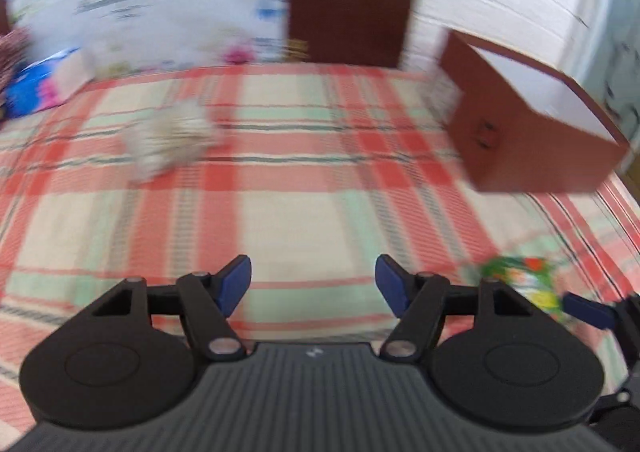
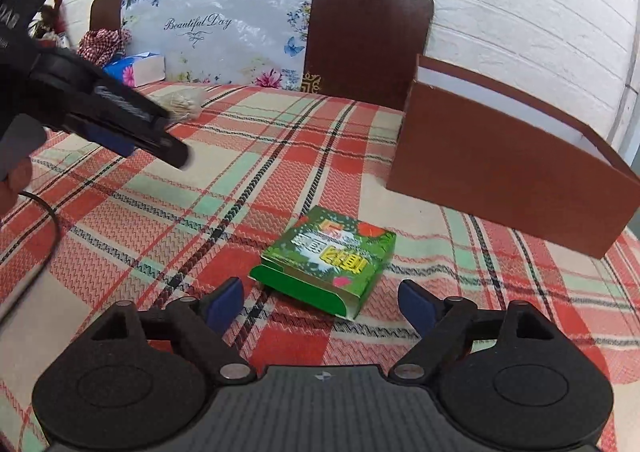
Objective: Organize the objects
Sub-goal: 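Move the left gripper back to the green snack packet on the table, then grasp the green snack packet with the left gripper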
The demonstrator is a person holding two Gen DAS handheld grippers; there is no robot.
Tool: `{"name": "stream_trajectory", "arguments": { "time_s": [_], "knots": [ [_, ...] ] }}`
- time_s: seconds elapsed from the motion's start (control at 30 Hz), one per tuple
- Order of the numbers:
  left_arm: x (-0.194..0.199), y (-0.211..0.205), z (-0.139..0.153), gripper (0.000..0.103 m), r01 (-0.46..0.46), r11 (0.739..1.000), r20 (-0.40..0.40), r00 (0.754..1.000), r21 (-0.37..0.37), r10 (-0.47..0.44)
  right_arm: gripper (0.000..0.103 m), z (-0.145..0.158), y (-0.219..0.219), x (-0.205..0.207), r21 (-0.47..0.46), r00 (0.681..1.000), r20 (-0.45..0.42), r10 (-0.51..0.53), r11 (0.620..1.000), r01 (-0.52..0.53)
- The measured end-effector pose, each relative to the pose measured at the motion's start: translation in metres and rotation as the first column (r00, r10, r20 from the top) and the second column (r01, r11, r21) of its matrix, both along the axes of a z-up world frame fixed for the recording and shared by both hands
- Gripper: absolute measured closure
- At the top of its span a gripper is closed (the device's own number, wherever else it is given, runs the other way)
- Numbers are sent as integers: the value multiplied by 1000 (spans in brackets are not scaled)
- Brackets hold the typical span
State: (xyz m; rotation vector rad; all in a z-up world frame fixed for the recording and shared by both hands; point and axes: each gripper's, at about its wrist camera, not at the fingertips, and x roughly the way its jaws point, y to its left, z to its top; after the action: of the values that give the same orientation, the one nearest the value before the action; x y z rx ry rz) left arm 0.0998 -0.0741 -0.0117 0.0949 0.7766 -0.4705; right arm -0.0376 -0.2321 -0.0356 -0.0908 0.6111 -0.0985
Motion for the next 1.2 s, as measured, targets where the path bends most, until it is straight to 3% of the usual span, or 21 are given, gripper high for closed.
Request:
{"name": "stream_trajectory", "arguments": {
  "time_s": [0.23, 0.33, 0.47, 0.67, 0.73, 0.93, 1.2],
  "knots": [
    [-10, -61, -4, 31, 84, 995, -148, 986, 51, -76, 20, 1, -29, -4, 75, 997, -1, -74, 994, 73],
    [-19, -72, -5, 26, 96, 991, -133, 988, 96, -83, 19, 0, -38, 0, 112, 997, -9, -79, 991, 79],
    [-18, -81, -4, 25, 101, 989, -140, 986, 111, -85, 17, -2, -35, 7, 89, 999, -7, -48, 995, 49],
    [-21, -94, -5, 25, 121, 983, -144, 984, 136, -102, 23, -4, -37, 15, 89, 1000, 9, -26, 996, 25],
    [-22, -97, -4, 25, 129, 983, -150, 983, 130, -109, 27, -4, -39, 15, 93, 999, 16, -37, 995, 35],
    [-23, -105, 2, 24, 133, 984, -162, 980, 120, -113, 27, -4, -38, 13, 97, 998, 23, -55, 994, 53],
    [-22, -98, 21, 24, 131, 991, -202, 971, 7, -127, 28, -4, -37, 11, 102, 997, 30, -64, 993, 61]
  ]
}}
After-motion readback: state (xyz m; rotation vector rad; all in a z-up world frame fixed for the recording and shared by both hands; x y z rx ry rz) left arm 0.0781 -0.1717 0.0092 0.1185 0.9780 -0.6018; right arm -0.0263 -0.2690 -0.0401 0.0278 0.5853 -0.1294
